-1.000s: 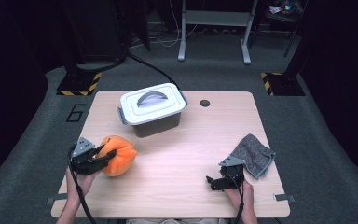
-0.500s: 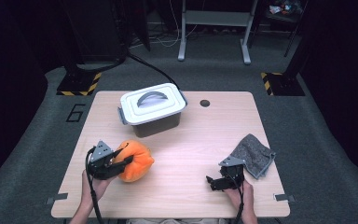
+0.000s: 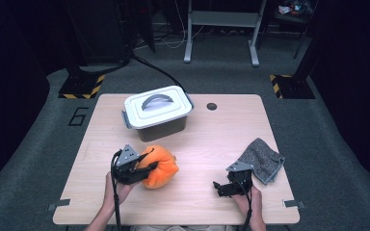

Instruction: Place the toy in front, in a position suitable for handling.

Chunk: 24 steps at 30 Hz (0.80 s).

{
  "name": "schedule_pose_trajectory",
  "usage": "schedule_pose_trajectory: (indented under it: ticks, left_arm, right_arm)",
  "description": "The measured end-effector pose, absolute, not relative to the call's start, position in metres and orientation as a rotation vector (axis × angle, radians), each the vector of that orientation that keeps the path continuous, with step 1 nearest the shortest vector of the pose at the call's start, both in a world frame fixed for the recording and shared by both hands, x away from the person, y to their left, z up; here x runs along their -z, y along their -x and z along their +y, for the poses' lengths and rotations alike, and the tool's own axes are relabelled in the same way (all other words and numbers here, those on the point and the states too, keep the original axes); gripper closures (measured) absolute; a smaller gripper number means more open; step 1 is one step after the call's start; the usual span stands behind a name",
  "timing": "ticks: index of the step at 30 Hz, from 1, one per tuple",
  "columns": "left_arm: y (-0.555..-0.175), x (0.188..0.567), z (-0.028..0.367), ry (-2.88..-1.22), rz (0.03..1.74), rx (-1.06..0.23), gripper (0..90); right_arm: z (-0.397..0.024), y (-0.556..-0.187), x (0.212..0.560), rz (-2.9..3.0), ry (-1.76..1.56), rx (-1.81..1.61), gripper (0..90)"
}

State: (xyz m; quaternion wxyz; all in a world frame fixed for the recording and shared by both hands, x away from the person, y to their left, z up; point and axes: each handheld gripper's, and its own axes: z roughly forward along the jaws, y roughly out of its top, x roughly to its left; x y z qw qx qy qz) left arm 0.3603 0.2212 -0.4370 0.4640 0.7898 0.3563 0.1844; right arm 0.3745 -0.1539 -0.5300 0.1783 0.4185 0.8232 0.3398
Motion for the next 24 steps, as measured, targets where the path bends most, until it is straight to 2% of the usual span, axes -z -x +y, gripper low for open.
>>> schedule_pose_trajectory:
  ticks: [24]
  left_arm:
    - [-0.378,0.448,0.167,-1.916,0.837,-0.368,52.9]
  right_arm:
    - [-0.154,-0.374,0.53,2.326,-1.185,-0.96,0.0]
